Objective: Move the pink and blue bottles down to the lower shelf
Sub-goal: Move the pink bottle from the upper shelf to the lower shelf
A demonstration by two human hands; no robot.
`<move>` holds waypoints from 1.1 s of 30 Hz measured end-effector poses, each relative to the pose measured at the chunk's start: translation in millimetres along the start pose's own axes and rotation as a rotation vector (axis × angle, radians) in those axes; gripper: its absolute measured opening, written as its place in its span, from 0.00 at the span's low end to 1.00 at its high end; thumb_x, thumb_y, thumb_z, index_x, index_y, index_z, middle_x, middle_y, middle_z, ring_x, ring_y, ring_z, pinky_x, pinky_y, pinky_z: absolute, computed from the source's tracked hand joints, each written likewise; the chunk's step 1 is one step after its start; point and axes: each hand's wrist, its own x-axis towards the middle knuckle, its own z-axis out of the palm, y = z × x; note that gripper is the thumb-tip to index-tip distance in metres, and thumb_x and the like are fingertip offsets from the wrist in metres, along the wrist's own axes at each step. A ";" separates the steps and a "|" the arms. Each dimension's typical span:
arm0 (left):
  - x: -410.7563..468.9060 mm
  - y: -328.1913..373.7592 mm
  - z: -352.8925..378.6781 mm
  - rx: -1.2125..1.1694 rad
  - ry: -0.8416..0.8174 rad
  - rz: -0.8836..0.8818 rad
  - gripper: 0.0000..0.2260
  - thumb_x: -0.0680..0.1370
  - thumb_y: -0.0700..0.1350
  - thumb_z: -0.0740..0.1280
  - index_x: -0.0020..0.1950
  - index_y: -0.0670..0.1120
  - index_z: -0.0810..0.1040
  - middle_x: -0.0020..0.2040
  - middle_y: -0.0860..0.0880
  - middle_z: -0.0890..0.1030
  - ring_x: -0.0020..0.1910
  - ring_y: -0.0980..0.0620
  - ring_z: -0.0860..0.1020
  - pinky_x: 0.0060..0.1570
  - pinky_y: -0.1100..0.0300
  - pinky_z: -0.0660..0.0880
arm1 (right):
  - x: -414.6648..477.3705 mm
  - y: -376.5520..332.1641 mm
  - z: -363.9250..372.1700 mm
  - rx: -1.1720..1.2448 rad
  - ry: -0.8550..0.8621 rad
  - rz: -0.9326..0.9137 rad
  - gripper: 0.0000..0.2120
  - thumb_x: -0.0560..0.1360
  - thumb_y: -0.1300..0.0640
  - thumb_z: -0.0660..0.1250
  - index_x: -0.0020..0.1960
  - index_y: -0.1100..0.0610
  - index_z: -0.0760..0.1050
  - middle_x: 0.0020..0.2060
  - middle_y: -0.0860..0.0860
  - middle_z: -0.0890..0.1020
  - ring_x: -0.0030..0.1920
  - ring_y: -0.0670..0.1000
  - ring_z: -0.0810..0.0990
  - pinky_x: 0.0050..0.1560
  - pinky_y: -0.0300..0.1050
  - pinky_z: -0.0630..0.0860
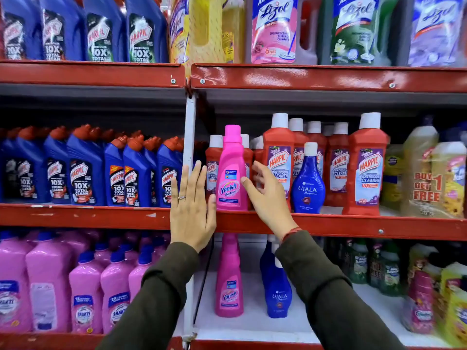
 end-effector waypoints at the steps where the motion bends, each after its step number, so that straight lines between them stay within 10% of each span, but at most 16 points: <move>1: -1.9 -5.1 3.0 0.007 -0.015 -0.019 0.28 0.84 0.50 0.52 0.84 0.42 0.56 0.85 0.46 0.55 0.85 0.48 0.47 0.82 0.41 0.47 | 5.9 2.2 6.3 0.069 -0.008 0.072 0.27 0.79 0.51 0.67 0.74 0.57 0.66 0.69 0.49 0.74 0.67 0.47 0.73 0.66 0.44 0.74; 19: -12.2 -25.1 30.2 0.103 -0.009 0.007 0.29 0.84 0.49 0.51 0.84 0.40 0.54 0.85 0.44 0.53 0.85 0.47 0.50 0.83 0.45 0.48 | 25.8 13.6 16.5 0.306 -0.109 0.206 0.24 0.77 0.52 0.70 0.70 0.59 0.71 0.63 0.55 0.80 0.62 0.53 0.80 0.60 0.52 0.81; 33: -10.6 -24.5 26.1 0.110 -0.035 0.012 0.28 0.84 0.49 0.50 0.84 0.41 0.56 0.85 0.44 0.55 0.84 0.47 0.51 0.83 0.51 0.41 | 5.0 -19.5 -0.3 0.466 -0.060 0.193 0.19 0.78 0.56 0.68 0.67 0.60 0.73 0.61 0.56 0.82 0.59 0.52 0.83 0.48 0.39 0.83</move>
